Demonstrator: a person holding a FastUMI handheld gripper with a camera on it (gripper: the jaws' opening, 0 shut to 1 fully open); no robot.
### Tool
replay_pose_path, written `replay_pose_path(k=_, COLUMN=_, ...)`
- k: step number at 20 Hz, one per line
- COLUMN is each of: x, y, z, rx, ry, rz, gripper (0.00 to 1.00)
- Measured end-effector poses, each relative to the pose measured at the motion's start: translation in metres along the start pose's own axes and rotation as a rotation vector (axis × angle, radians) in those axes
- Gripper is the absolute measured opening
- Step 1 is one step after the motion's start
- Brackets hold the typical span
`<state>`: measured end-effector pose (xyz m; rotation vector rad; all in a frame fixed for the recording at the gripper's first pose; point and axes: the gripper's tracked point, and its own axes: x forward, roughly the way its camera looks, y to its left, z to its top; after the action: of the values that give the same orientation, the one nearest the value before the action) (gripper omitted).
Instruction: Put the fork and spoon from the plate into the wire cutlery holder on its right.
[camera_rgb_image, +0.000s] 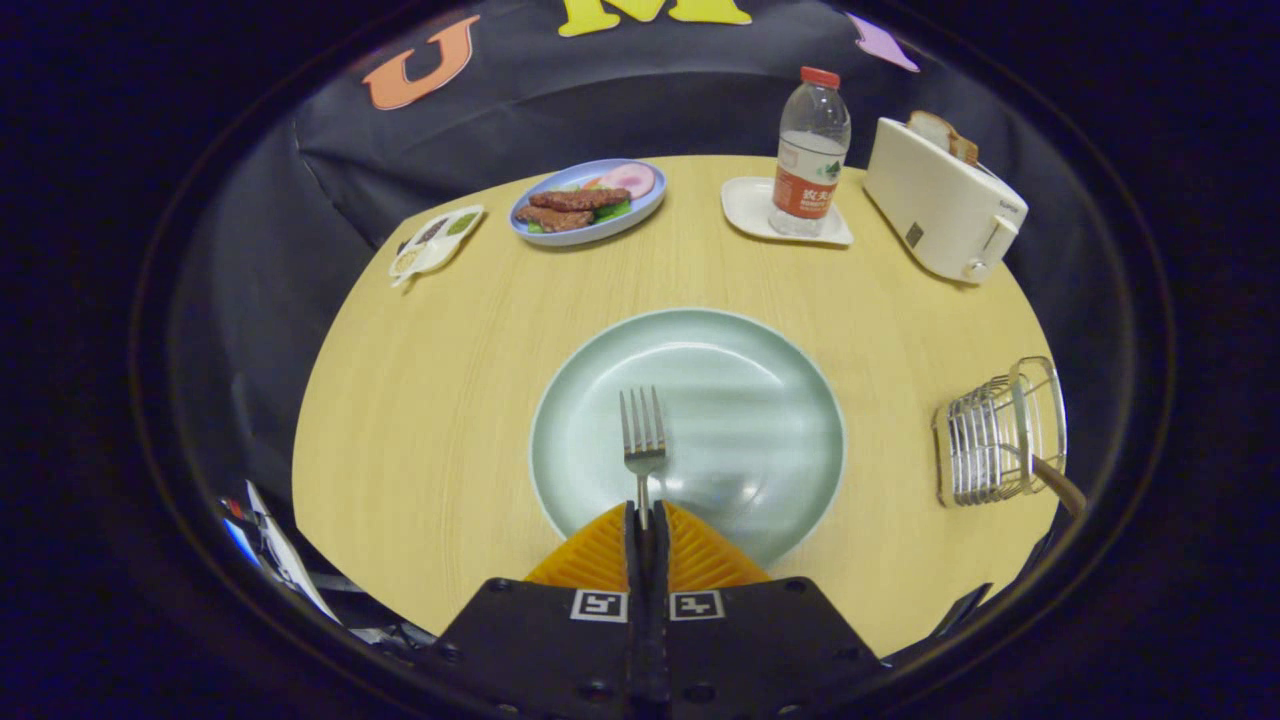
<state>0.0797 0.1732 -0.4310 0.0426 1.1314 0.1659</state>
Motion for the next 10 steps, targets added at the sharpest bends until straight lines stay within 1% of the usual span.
replay_pose_path(k=6, x=-0.059, y=-0.035, z=0.006, rx=-0.034, ry=0.021, rz=0.016, gripper=0.01)
replay_pose_path(k=10, x=-0.100, y=-0.083, z=0.012, rx=-0.058, ry=0.014, rz=-0.027, gripper=0.01)
